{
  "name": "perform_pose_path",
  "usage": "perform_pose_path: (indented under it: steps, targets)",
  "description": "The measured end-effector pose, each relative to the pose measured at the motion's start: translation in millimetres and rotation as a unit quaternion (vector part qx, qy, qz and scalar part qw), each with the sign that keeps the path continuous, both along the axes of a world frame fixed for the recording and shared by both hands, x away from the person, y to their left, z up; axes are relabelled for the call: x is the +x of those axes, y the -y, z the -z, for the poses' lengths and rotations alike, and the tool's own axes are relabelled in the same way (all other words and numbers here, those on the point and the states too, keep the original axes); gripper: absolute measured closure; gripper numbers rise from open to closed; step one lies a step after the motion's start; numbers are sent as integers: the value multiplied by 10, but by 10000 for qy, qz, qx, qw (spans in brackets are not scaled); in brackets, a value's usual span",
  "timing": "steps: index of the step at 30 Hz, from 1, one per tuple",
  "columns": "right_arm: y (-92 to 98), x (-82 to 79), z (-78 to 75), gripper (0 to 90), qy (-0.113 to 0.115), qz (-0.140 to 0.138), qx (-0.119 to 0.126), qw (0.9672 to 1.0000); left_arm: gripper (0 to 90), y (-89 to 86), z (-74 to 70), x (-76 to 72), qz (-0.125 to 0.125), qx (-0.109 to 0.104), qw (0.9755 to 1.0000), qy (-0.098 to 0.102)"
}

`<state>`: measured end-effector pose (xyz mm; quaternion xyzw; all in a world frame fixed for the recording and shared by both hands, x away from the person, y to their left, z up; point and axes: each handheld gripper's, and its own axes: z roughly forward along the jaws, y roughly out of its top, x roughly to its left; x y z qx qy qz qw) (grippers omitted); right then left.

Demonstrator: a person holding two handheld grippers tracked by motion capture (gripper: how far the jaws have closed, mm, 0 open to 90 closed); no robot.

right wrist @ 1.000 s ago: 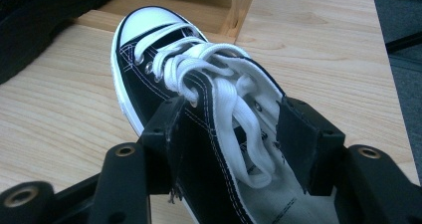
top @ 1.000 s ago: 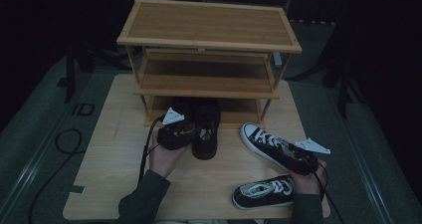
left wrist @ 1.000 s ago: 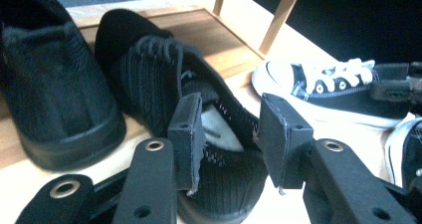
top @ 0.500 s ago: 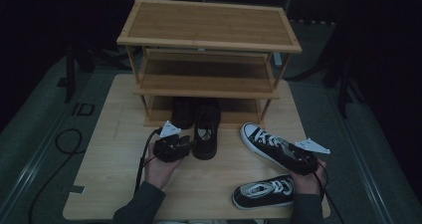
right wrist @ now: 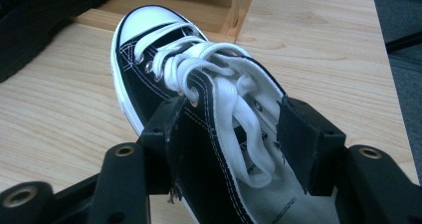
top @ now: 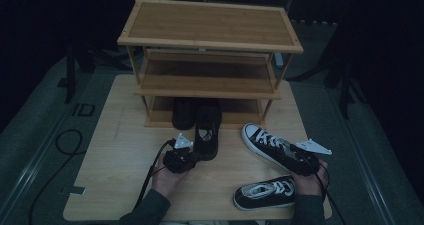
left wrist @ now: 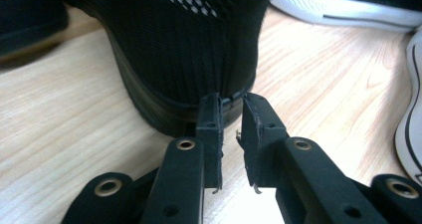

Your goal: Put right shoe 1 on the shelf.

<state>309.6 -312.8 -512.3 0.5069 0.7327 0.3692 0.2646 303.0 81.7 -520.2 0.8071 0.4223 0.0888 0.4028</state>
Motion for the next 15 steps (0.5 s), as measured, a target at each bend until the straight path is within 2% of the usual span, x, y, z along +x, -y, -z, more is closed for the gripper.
perform_pose_path:
  steps: [5,12,13,15]
  targets:
    - [-1,-1,0,443,-4,1,-1,10000,891,59,58,11,56,95,9999,-50]
    - [-1,-1,0,443,-6,-2,0,10000,899,169,135,27,222,332,9991,-134]
    - [-1,-1,0,443,-7,0,-1,10000,899,193,149,30,188,467,9987,-127]
    - [-2,-1,0,443,-6,2,-2,10000,900,228,177,43,164,509,9984,-166]
